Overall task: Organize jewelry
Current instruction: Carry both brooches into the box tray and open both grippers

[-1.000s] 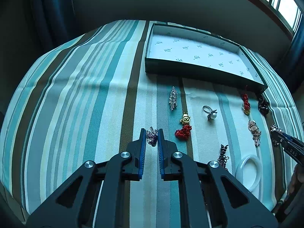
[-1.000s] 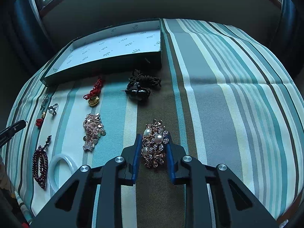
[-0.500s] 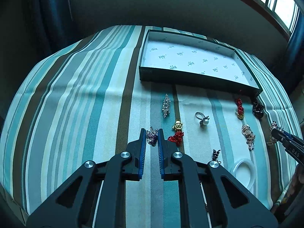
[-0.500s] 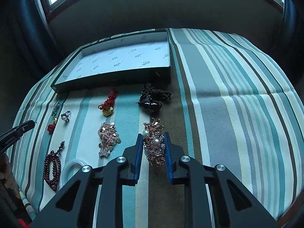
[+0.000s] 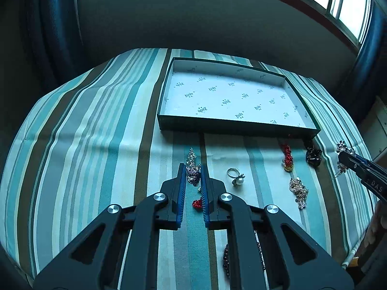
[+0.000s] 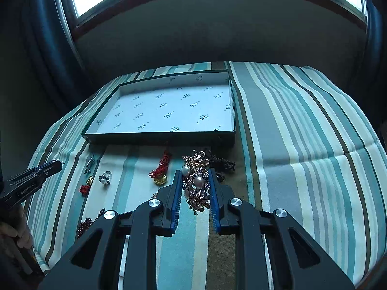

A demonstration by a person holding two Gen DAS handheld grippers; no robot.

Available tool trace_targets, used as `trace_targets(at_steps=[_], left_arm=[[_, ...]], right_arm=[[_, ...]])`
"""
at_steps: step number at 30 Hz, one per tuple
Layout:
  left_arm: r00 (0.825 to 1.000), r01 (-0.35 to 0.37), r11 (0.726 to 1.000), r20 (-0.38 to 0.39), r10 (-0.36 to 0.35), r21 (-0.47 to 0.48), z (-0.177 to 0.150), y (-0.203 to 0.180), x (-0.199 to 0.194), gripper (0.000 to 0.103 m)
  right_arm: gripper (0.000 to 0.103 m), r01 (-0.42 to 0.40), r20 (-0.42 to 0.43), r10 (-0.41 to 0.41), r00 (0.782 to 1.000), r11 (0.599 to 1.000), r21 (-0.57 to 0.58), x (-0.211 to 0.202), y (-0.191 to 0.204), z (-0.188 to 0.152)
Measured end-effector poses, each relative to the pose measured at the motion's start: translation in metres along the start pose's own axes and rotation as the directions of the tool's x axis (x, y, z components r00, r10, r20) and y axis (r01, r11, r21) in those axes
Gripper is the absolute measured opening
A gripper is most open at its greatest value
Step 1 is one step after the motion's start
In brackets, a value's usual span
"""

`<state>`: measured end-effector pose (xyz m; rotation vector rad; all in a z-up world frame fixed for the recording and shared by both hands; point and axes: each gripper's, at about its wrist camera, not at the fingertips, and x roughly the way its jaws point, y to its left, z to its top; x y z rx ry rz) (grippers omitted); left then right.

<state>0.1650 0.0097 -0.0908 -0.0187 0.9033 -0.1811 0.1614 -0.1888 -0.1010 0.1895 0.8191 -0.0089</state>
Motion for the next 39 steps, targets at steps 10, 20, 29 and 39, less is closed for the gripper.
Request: trace_targets(at_steps=[10, 20, 29, 39], left_arm=[[0.992, 0.024, 0.997, 0.120, -0.032, 0.070, 0.063, -0.024, 0.007, 0.012], [0.996, 0.008, 0.995, 0.085, -0.017, 0.103, 0.108, -0.030, 0.086, 0.012], [0.999, 0.009, 0.993, -0.039, -0.005, 0.115, 0.098, -0.023, 0.146, 0.012], [0.999, -0.008, 0.993, -0.031, 0.012, 0.114, 0.096, -0.018, 0.153, 0.052]], right_arm=[[0.022, -0.029, 0.099, 0.030, 0.995, 1.000, -0.007, 0.012, 0.004, 0.064], [0.022, -0.022, -0.007, 0.022, 1.000, 1.000, 0.014, 0.086, -0.004, 0.082], [0.022, 0.019, -0.115, -0.015, 0.993, 0.999, 0.032, 0.132, -0.016, 0.064], [0.042, 0.027, -0.099, -0.024, 0.995, 0.999, 0.030, 0.133, -0.016, 0.062]])
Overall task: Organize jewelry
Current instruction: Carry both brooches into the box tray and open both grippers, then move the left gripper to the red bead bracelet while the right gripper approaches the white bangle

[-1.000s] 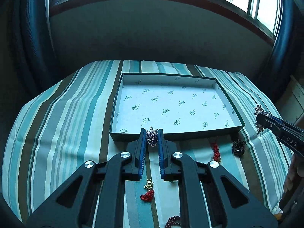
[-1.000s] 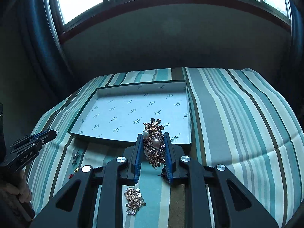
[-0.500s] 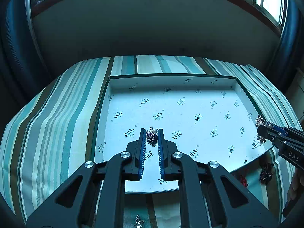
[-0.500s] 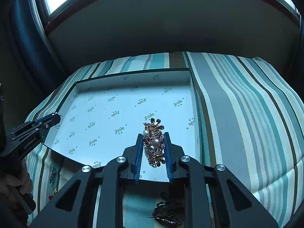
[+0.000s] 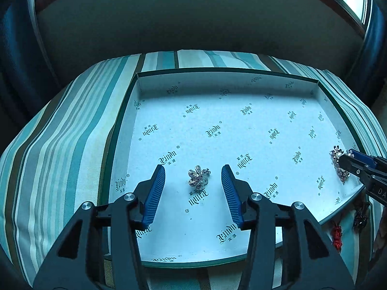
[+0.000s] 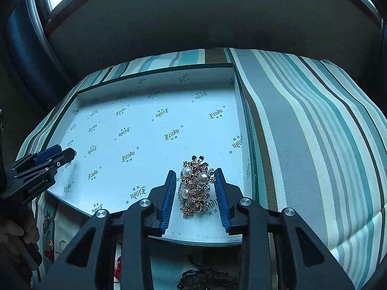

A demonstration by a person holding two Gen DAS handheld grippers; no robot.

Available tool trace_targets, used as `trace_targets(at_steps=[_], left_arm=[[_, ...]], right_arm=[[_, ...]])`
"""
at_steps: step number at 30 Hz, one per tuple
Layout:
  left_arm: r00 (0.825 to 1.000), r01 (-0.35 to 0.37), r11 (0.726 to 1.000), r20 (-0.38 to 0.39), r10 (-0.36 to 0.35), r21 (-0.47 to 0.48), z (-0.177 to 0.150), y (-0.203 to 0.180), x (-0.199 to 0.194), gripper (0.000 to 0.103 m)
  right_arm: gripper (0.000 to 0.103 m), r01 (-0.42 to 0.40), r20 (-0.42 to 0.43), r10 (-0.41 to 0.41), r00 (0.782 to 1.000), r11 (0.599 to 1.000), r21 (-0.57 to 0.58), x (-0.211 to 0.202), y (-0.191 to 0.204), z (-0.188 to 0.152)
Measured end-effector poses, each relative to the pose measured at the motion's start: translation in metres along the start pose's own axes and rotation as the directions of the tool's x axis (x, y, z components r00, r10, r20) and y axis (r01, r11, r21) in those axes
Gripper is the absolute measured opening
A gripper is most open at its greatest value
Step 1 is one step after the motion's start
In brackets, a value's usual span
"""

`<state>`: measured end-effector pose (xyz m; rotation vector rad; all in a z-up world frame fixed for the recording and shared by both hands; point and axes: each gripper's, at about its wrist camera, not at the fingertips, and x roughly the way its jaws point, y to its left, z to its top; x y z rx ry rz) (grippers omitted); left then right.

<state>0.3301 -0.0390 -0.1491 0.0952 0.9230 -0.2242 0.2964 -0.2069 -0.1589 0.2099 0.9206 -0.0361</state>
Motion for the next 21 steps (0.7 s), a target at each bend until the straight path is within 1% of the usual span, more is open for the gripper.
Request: trace_targets(at_steps=[1, 3, 7, 10, 12, 15, 19, 21], left_arm=[[1.000, -0.001, 1.000, 0.003, 0.001, -0.002, 0.000, 0.001, -0.001, 0.059], [1.000, -0.002, 1.000, 0.012, 0.002, -0.006, 0.000, 0.002, -0.003, 0.063], [1.000, -0.003, 1.000, 0.018, 0.003, -0.019, 0.000, 0.004, -0.014, 0.072], [0.999, -0.020, 1.000, 0.037, 0.020, -0.021, -0.001, 0.004, -0.033, 0.074], [0.998, -0.024, 0.999, 0.055, 0.026, -0.022, -0.004, 0.003, -0.049, 0.075], [0.997, -0.033, 0.999, 0.066, 0.035, -0.028, -0.017, 0.001, -0.075, 0.075], [0.997, -0.045, 0.998, 0.057, 0.047, -0.038, -0.048, -0.004, -0.105, 0.075], [0.998, -0.053, 0.998, 0.040, 0.055, -0.041, -0.067, -0.007, -0.117, 0.075]], right_arm=[[0.048, 0.009, 0.007, -0.009, 1.000, 1.000, -0.004, -0.002, 0.002, 0.001], [0.054, 0.025, 0.025, -0.025, 0.999, 1.000, -0.018, -0.006, 0.004, 0.002], [0.054, 0.029, 0.060, -0.027, 0.998, 0.999, -0.027, -0.022, 0.009, 0.006], [0.054, 0.023, 0.088, -0.019, 0.996, 0.999, -0.046, -0.044, 0.016, 0.000], [0.054, 0.016, 0.095, -0.010, 0.995, 0.998, -0.058, -0.058, 0.022, -0.010], [0.054, 0.000, 0.084, 0.006, 0.996, 0.998, -0.067, -0.077, 0.028, -0.032], [0.054, -0.018, 0.034, 0.021, 0.999, 0.996, -0.086, -0.093, 0.036, -0.069], [0.054, -0.026, 0.003, 0.027, 1.000, 0.995, -0.099, -0.097, 0.040, -0.088]])
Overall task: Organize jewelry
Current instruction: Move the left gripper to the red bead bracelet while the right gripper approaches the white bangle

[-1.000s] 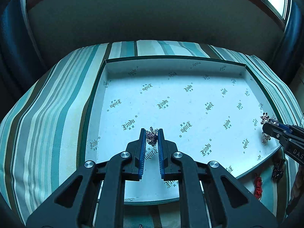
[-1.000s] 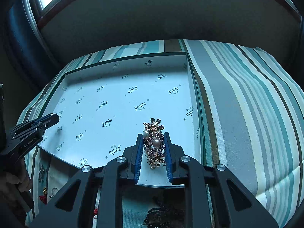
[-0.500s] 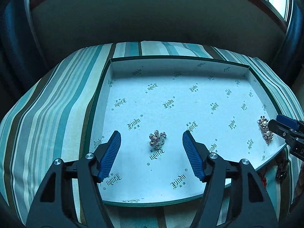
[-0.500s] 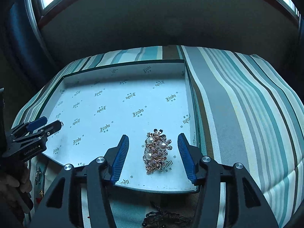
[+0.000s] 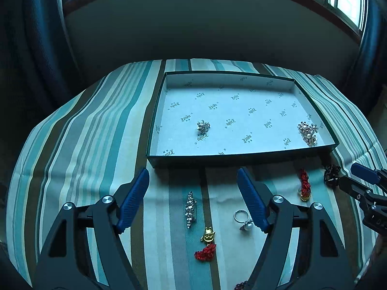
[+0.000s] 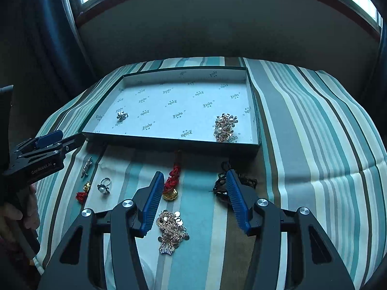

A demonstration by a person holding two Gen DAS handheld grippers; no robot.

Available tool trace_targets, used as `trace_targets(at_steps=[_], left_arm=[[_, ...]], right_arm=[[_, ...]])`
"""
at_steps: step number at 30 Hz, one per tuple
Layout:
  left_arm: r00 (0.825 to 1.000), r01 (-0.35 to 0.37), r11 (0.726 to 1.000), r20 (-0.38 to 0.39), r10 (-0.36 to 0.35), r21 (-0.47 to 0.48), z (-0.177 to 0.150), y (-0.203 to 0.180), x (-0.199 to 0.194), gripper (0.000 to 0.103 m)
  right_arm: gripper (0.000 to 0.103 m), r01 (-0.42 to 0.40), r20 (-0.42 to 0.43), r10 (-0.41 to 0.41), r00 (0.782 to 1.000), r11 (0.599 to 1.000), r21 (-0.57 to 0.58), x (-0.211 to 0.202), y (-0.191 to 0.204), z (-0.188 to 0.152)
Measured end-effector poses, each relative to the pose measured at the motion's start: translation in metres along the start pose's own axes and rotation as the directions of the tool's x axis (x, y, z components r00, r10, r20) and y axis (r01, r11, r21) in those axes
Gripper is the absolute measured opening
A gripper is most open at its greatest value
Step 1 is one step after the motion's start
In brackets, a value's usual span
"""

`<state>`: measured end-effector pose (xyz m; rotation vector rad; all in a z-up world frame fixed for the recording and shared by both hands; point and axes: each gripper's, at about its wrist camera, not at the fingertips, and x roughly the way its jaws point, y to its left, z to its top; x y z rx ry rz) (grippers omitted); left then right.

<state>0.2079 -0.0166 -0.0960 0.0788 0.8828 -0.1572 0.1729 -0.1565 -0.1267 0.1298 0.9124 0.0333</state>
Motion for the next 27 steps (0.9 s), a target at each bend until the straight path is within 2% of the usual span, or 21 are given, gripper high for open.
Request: trace_targets(at_steps=[8, 15, 17, 19, 27], left_arm=[[0.998, -0.024, 1.000, -0.066, 0.024, -0.010, -0.063, -0.006, -0.034, 0.075], [0.996, -0.053, 0.998, -0.073, 0.050, -0.033, -0.103, -0.005, -0.065, 0.075], [0.996, -0.056, 0.997, -0.073, 0.053, -0.044, -0.109, -0.003, -0.071, 0.075], [0.996, -0.059, 0.997, -0.067, 0.055, -0.055, -0.113, 0.000, -0.076, 0.075], [0.996, -0.075, 0.994, -0.051, 0.071, -0.081, -0.113, 0.009, -0.083, 0.075]], right_arm=[[0.054, -0.042, -0.078, 0.039, 0.996, 0.998, -0.040, -0.015, 0.026, -0.064], [0.054, -0.066, -0.095, 0.059, 0.994, 0.995, -0.079, -0.027, 0.046, -0.091], [0.055, -0.070, -0.089, 0.062, 0.994, 0.994, -0.088, -0.031, 0.051, -0.094], [0.063, -0.068, -0.079, 0.060, 0.995, 0.993, -0.101, -0.032, 0.055, -0.096], [0.064, -0.063, -0.090, 0.052, 0.995, 0.990, -0.126, -0.025, 0.068, -0.097]])
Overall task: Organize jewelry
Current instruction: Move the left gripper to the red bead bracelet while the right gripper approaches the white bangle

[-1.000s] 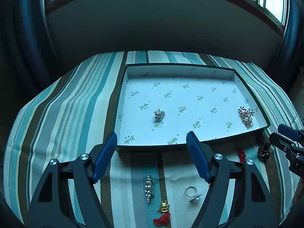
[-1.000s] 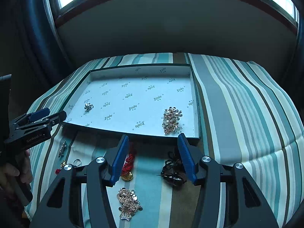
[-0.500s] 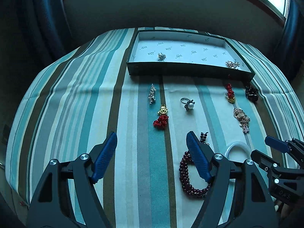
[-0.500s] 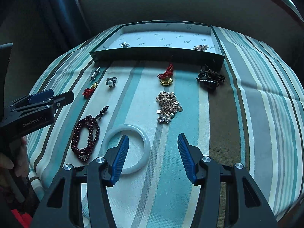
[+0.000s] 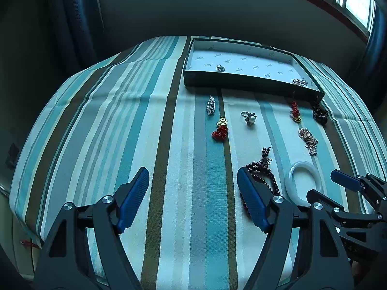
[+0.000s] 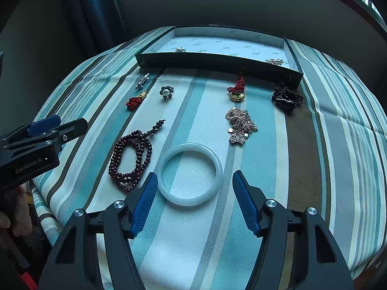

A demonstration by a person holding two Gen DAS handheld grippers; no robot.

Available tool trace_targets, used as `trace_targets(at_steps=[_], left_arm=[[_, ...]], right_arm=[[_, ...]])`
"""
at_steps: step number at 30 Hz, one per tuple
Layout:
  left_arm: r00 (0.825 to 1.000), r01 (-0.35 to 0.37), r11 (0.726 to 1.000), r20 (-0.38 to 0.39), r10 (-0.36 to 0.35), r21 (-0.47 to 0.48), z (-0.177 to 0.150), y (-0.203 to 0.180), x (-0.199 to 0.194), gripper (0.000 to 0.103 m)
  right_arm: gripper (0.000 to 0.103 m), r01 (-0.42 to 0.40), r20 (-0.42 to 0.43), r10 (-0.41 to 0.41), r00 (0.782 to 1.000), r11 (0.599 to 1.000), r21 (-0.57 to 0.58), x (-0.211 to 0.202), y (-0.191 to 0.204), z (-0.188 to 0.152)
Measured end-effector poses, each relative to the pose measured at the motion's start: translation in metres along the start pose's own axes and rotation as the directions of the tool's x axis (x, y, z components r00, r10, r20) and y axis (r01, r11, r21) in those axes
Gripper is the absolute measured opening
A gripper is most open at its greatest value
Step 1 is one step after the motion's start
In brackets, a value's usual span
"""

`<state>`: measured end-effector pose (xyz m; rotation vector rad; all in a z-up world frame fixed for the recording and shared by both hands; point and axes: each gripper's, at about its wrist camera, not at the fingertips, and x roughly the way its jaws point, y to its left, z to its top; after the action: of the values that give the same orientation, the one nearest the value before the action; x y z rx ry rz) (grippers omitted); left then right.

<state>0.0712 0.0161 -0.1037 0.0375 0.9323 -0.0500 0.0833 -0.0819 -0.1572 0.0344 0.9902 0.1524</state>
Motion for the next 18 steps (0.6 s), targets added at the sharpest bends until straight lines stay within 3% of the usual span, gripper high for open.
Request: trace_targets(at_steps=[5, 8, 18], left_arm=[[1.000, 0.000, 1.000, -0.012, 0.000, 0.003, -0.001, 0.000, 0.004, 0.075], [1.000, 0.000, 1.000, -0.018, 0.000, 0.002, -0.001, 0.000, 0.007, 0.075], [0.999, -0.003, 1.000, -0.041, 0.003, 0.005, -0.002, 0.001, 0.015, 0.075]], right_arm=[[0.065, 0.009, -0.007, -0.009, 1.000, 1.000, -0.009, 0.007, 0.004, 0.003], [0.071, 0.011, -0.006, -0.011, 1.000, 1.000, -0.012, 0.009, 0.005, 0.005], [0.071, 0.023, -0.023, -0.023, 0.999, 0.999, -0.025, 0.020, 0.007, 0.008]])
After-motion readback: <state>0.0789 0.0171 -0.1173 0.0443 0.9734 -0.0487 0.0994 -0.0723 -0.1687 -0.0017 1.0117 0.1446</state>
